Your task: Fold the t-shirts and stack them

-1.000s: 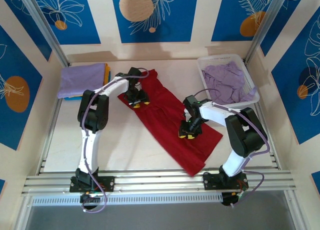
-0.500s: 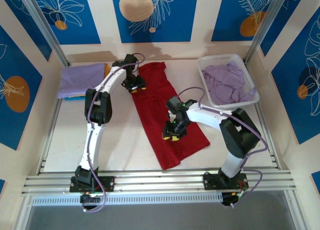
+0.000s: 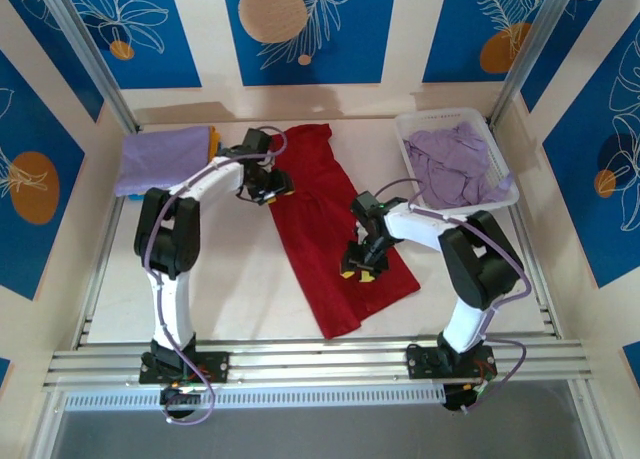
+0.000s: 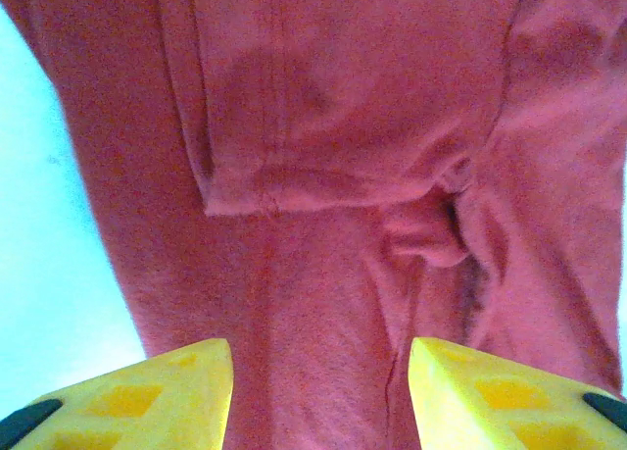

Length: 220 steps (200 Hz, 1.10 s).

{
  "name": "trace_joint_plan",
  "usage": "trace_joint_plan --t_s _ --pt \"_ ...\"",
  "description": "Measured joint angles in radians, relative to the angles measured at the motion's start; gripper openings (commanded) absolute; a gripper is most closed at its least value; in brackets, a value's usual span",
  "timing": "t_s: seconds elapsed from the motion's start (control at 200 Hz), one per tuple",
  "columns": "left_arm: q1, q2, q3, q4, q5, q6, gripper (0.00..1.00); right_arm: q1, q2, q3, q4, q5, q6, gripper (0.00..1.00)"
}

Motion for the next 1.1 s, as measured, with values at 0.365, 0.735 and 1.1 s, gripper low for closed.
trace_joint_plan --t_s 0.365,0.735,1.1 --pt "-0.035 0.001 -0.064 0.078 -0.031 -0.031 0.51 0.171 0.056 0.023 0.075 -0.138 0.132 0.37" --pt "-0.034 0.180 0.174 -0.074 -0.072 0.090 0.52 0.327 0.066 0.058 0.165 -0.130 0.312 0.40" --pt "-0.019 0.424 0.605 -0.253 -0.044 0.166 0.53 0.258 -0.069 0.054 0.127 -0.085 0.311 0.43"
